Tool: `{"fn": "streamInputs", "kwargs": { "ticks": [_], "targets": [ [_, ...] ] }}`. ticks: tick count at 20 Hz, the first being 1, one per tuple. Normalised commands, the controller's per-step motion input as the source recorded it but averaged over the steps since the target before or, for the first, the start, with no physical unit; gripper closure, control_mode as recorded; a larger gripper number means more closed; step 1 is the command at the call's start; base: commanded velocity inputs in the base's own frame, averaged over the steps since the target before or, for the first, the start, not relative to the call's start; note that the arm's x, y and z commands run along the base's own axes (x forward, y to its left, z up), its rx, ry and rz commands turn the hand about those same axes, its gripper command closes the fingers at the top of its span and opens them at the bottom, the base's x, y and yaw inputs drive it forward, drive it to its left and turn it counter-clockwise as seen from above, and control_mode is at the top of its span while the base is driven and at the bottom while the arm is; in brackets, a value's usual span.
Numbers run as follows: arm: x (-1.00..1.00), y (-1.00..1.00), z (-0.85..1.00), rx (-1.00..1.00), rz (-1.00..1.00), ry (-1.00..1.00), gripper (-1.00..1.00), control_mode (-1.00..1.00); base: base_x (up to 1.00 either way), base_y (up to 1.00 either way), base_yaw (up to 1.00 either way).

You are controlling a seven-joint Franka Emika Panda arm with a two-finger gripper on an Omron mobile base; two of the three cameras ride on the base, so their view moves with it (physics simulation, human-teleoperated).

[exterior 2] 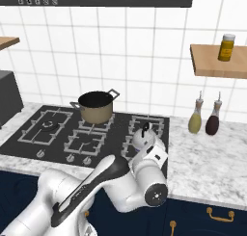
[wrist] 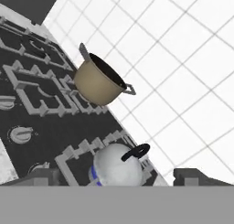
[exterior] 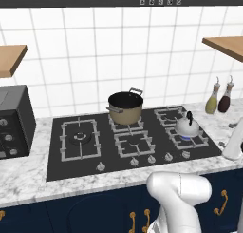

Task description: Pick the kettle from the counter and place it on a stove burner. Then turn the burner on.

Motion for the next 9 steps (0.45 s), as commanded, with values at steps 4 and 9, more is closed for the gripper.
{"fn": "streamInputs", "kwargs": {
  "ticks": [4, 9],
  "targets": [
    [0.00, 0.00, 0.00, 0.00, 0.00, -0.01, -1.00, -1.00, 0.00, 0.00, 0.00],
    [-0.28, 0.25, 0.02, -0.12, 0.10, -0.21, -1.00, -1.00, 0.00, 0.00, 0.00]
  ]
}}
